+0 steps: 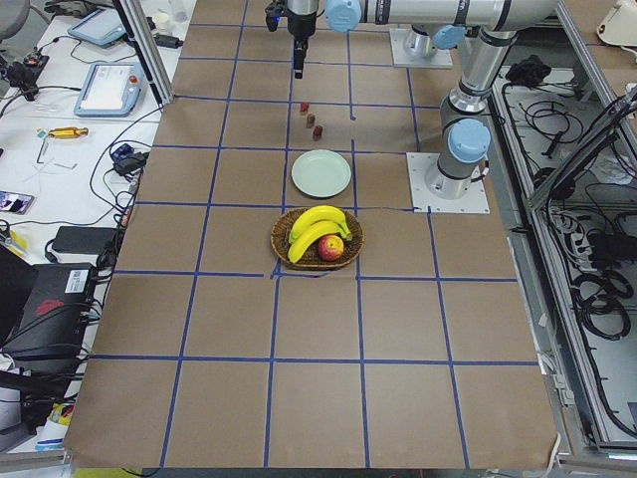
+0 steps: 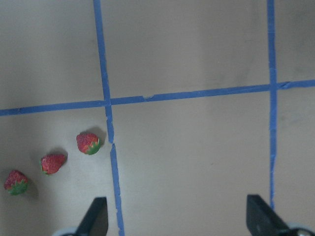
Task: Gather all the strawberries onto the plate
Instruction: 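Raise the right gripper away while moving the left gripper forward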
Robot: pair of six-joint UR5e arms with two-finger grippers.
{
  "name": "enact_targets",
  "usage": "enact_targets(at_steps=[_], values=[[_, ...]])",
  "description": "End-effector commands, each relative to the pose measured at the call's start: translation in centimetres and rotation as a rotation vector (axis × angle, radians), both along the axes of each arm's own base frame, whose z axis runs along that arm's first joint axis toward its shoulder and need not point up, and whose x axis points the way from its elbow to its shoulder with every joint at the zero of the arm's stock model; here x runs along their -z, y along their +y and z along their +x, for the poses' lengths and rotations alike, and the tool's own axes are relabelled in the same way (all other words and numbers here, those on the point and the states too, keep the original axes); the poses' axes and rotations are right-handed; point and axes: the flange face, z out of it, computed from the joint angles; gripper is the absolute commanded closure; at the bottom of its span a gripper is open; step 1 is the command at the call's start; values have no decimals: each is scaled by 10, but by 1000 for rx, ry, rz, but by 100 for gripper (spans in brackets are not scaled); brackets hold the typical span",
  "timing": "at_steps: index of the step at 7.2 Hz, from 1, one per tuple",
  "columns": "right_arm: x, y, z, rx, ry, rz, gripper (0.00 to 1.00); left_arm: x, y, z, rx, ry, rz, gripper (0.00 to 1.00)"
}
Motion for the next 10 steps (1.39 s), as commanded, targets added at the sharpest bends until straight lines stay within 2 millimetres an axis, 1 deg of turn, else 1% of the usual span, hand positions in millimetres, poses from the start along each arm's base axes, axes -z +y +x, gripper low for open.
enact_targets(at_steps=[1,2,3,4,5,6,7,8,9,10], values=[[-75,-22,-54,-26,34,42,0,-3,0,0,2,0,-10,0],[-94,-20,-83,5,102,2,0,-3,0,0,2,0,-7,0],[-106,-22,-103,9,111,-32,0,0,1,0,1,-1,-1,0],[-114,-19,-107,15,118,-49,0,6,1,-2,1,0,9,0],[-115,-13,-104,17,104,-48,0,15,1,-3,-1,-2,26,0],[-125,-3,-102,23,87,-53,0,31,0,-4,-1,-3,55,0],[-122,8,-98,31,42,-37,0,46,-3,-7,5,-6,40,0],[-111,27,-97,29,36,-14,0,62,-3,-7,4,-5,40,0],[-94,46,-98,25,32,7,0,74,-4,-8,1,10,6,0],[-89,44,-98,25,31,-4,0,85,-5,-9,-5,14,15,0]])
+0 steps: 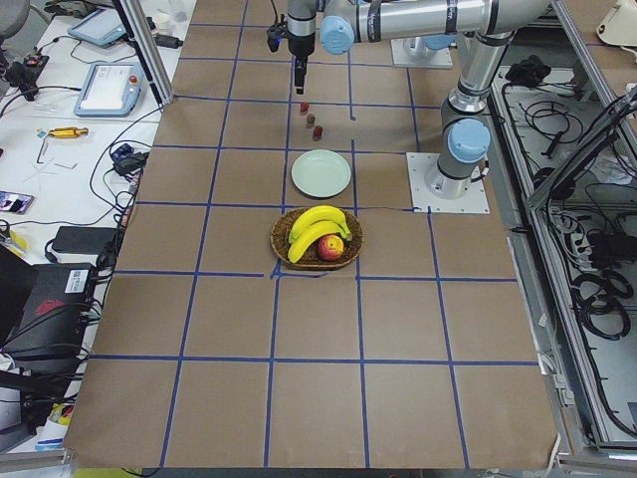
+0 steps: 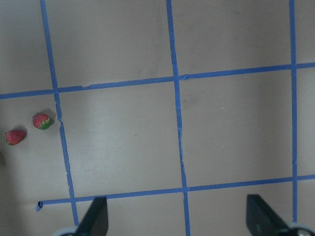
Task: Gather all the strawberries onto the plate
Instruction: 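Lower the left gripper over the strawberry nearest the plate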
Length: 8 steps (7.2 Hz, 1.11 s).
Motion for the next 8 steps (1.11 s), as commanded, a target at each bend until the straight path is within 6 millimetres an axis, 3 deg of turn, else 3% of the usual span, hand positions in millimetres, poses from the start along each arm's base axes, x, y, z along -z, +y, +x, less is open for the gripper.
enact_targets(at_steps=[1,6,8], values=[[12,5,1,-7,-7,-18,0,36,-6,-3,-5,12,14,0],[8,1,1,1,-5,-28,0,172,7,-17,-35,13,185,13],[6,0,2,-2,-5,-31,0,209,16,-20,-57,8,191,13]])
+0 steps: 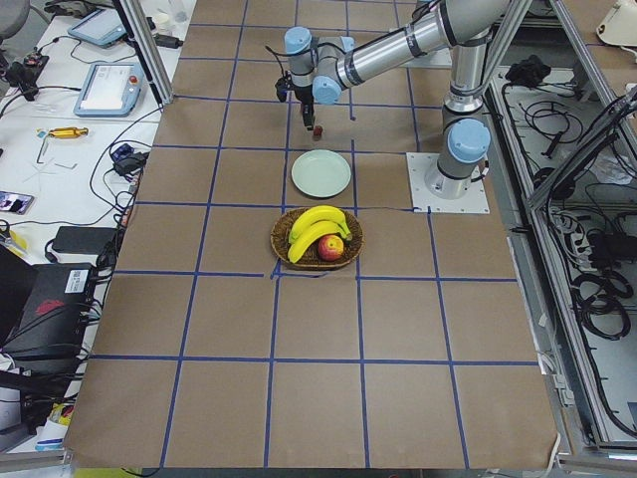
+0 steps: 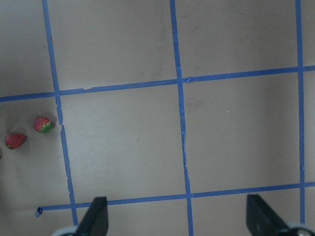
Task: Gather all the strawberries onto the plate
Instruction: 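Lower the left gripper over the strawberry nearest the plate, then close the left gripper on the strawberry and lift it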
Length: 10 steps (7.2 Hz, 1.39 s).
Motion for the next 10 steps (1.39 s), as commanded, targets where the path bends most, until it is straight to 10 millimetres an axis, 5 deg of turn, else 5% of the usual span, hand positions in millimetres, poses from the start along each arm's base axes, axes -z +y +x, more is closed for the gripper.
enact_targets(at_steps=[1,4,7,9,10], values=[[-1,0,0,-1,0,-2,0,30,5,-2,-9,-7,25,17],[-1,0,1,-1,-2,0,0,43,16,-18,19,-5,47,39],[-2,0,0,-1,0,-3,0,33,6,-18,40,-13,19,87],[-2,0,1,-2,0,-3,0,-3,-9,-14,100,-36,-40,92],[-2,0,1,-2,0,-5,0,-9,-10,12,124,-110,-8,92]])
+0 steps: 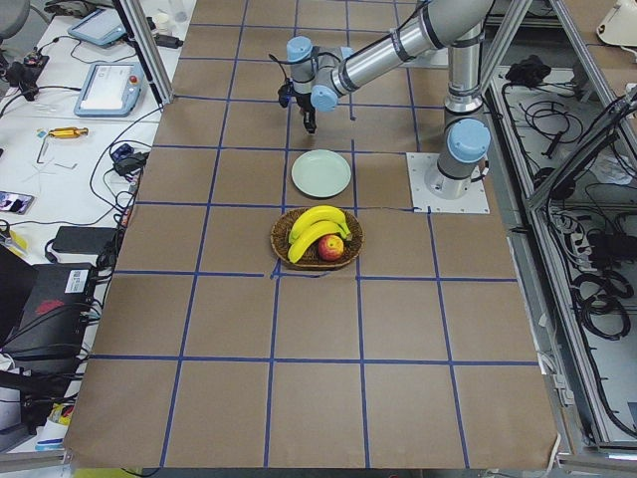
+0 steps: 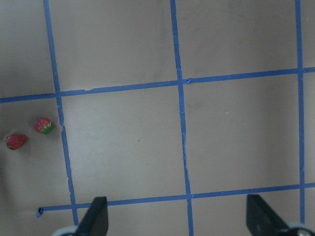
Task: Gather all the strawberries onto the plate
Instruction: 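Close the left gripper on the strawberry and lift it, then carry the strawberry over the plate and open the left gripper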
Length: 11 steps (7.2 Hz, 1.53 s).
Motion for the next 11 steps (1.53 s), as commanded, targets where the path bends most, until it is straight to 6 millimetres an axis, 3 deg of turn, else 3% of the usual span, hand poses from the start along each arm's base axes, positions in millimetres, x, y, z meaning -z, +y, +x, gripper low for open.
enact_targets(at_steps=[1,3,4,5,6,7,8,9,11], values=[[-1,1,0,-1,0,-1,0,-24,-8,58,43,-84,38,92],[1,0,0,-1,0,2,0,-28,-11,132,74,-60,75,91],[2,0,0,-1,0,3,0,-20,-2,155,108,-39,104,90],[1,0,0,-1,0,2,0,-17,0,173,89,-32,116,81],[1,0,0,-1,0,2,0,8,12,172,94,-15,174,28],[1,0,0,-2,0,0,0,16,20,170,100,-9,188,11],[1,0,0,-2,2,1,0,11,17,170,93,-11,174,3],[1,0,0,-2,2,2,0,-7,6,154,74,-30,109,3],[1,0,0,-1,2,2,0,-29,-15,71,-6,-10,23,4]])
